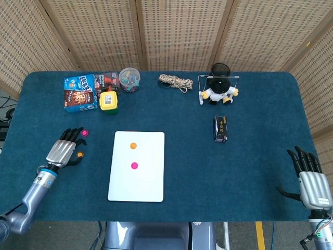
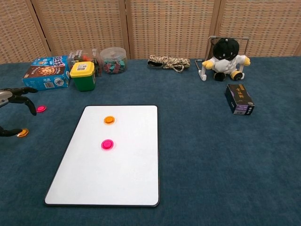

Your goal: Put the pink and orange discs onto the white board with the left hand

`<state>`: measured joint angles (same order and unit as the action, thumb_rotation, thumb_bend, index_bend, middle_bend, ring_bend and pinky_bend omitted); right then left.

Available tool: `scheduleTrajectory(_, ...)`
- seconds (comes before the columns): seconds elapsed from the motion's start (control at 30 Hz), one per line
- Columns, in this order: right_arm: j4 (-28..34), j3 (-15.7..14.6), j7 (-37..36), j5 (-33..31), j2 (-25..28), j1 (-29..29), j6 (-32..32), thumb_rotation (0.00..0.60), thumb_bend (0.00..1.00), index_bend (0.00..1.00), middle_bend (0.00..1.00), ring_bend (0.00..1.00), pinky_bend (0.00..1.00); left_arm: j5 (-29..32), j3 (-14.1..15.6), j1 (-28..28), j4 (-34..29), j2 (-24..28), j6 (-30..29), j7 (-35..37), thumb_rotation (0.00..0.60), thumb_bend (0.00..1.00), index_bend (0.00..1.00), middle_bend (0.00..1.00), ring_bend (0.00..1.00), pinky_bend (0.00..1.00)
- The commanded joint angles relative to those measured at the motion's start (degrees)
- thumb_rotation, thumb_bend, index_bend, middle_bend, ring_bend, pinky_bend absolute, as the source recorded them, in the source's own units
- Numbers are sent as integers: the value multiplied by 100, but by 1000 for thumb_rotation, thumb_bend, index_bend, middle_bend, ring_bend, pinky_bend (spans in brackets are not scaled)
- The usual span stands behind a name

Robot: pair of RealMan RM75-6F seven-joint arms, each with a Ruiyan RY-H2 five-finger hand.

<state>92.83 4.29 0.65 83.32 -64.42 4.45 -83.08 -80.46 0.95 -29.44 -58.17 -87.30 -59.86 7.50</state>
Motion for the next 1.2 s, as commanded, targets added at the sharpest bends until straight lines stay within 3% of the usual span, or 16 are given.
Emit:
scheduleTrajectory(0.03, 4, 1, -1, -3, -1, -2, -2, 600, 1, 0, 0, 0, 0, -107, 65, 68, 236, -90, -24, 83, 600, 343, 347, 0, 0, 0)
scheduleTrajectory(0.8, -9, 1, -51, -4, 12, 4, 14, 600, 2, 0, 0, 0, 0, -198, 34, 142, 1115, -578, 303, 446, 600, 353, 354, 0, 0, 0)
scheduleTrajectory(1.2, 4, 2, -49, -12, 13, 1, 14, 600, 2, 0, 0, 0, 0, -271, -1, 173, 1110, -569, 268, 614, 600, 361, 550, 0, 0, 0)
